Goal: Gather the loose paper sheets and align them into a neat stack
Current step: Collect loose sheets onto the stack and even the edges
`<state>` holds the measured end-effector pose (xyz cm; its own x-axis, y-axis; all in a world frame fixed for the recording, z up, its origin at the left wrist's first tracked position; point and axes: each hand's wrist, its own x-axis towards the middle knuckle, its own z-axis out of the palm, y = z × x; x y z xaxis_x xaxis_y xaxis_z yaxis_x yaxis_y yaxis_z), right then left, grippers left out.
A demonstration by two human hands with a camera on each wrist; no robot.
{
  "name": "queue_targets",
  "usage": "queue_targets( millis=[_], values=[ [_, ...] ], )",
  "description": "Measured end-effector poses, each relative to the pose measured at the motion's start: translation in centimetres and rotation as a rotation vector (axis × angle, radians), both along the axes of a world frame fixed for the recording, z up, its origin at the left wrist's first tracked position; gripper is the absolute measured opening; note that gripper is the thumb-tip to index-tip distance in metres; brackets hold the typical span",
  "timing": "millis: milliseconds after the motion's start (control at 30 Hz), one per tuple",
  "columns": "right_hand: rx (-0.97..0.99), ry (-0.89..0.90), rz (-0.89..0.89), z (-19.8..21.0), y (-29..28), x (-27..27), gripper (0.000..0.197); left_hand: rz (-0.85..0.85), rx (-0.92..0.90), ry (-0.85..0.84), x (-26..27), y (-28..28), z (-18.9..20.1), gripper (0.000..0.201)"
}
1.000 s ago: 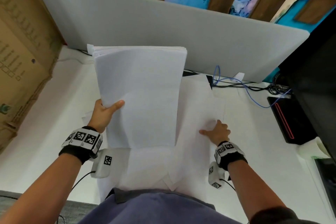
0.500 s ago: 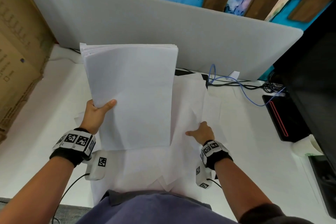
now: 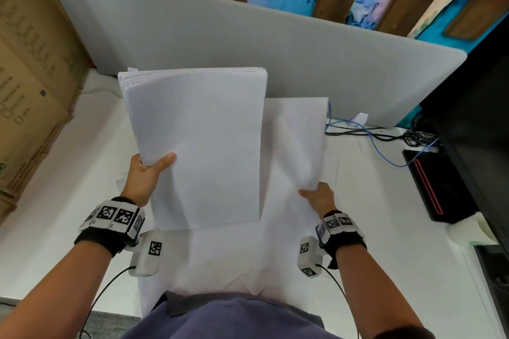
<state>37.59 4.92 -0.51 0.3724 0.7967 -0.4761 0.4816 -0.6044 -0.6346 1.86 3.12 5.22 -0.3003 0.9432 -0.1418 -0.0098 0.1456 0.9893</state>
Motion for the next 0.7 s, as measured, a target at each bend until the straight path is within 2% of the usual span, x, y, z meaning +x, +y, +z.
queue_targets(
  millis=[67, 300, 400, 500, 567, 633, 700],
  values=[
    [0.061, 0.004, -0.053, 0.7, 0.0, 1.7, 0.04, 0.03, -0.006, -0.006, -0.3, 0.1, -0.1, 0.04],
    [0.086, 0.029, -0.059, 0.9, -0.2, 3.1, 0.042, 0.024, 0.014, -0.016, 0.2, 0.5, 0.2, 0.027],
    [0.183, -0.001, -0.165, 1.7, -0.4, 3.1, 0.039, 0.026, 0.022, -0.015, 0.3, 0.4, 0.3, 0.025],
    [0.377, -0.003, -0.313, 4.5, -0.1, 4.5, 0.039, 0.051, 0.019, -0.013, 0.0, 0.4, 0.0, 0.029],
    [0.52, 0.077, -0.359, 7.4, 0.0, 5.3, 0.041, 0.063, 0.011, -0.02, -0.1, 0.5, -0.2, 0.033],
    [0.624, 0.214, -0.345, 10.7, -0.2, 5.5, 0.038, 0.064, 0.001, -0.036, 0.0, 0.8, -0.3, 0.034],
    [0.654, 0.347, -0.248, 13.1, -0.5, 4.6, 0.022, 0.058, -0.006, -0.055, 0.4, 1.2, -0.3, 0.034]
  ],
)
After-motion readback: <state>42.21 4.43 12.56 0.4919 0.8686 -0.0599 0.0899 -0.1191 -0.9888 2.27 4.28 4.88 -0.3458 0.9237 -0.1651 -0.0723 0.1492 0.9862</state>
